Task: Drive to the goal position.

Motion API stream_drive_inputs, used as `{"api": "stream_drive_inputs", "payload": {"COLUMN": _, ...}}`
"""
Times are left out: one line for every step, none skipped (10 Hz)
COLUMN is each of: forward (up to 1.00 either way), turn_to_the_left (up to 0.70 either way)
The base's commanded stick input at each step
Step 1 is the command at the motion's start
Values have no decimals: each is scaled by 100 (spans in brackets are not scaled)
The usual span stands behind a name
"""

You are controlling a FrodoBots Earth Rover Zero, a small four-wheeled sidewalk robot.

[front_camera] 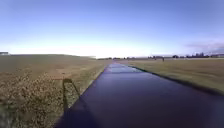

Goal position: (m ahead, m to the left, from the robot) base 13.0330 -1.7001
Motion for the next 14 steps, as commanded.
{"api": "stream_drive_inputs", "payload": {"forward": 98, "turn_to_the_left": 0}}
{"api": "stream_drive_inputs", "payload": {"forward": 98, "turn_to_the_left": 0}}
{"api": "stream_drive_inputs", "payload": {"forward": 96, "turn_to_the_left": 0}}
{"api": "stream_drive_inputs", "payload": {"forward": 97, "turn_to_the_left": -8}}
{"api": "stream_drive_inputs", "payload": {"forward": 97, "turn_to_the_left": -17}}
{"api": "stream_drive_inputs", "payload": {"forward": 97, "turn_to_the_left": -24}}
{"api": "stream_drive_inputs", "payload": {"forward": 97, "turn_to_the_left": -9}}
{"api": "stream_drive_inputs", "payload": {"forward": 96, "turn_to_the_left": 0}}
{"api": "stream_drive_inputs", "payload": {"forward": 97, "turn_to_the_left": 0}}
{"api": "stream_drive_inputs", "payload": {"forward": 96, "turn_to_the_left": 0}}
{"api": "stream_drive_inputs", "payload": {"forward": 96, "turn_to_the_left": 0}}
{"api": "stream_drive_inputs", "payload": {"forward": 97, "turn_to_the_left": 0}}
{"api": "stream_drive_inputs", "payload": {"forward": 96, "turn_to_the_left": 0}}
{"api": "stream_drive_inputs", "payload": {"forward": 97, "turn_to_the_left": 0}}
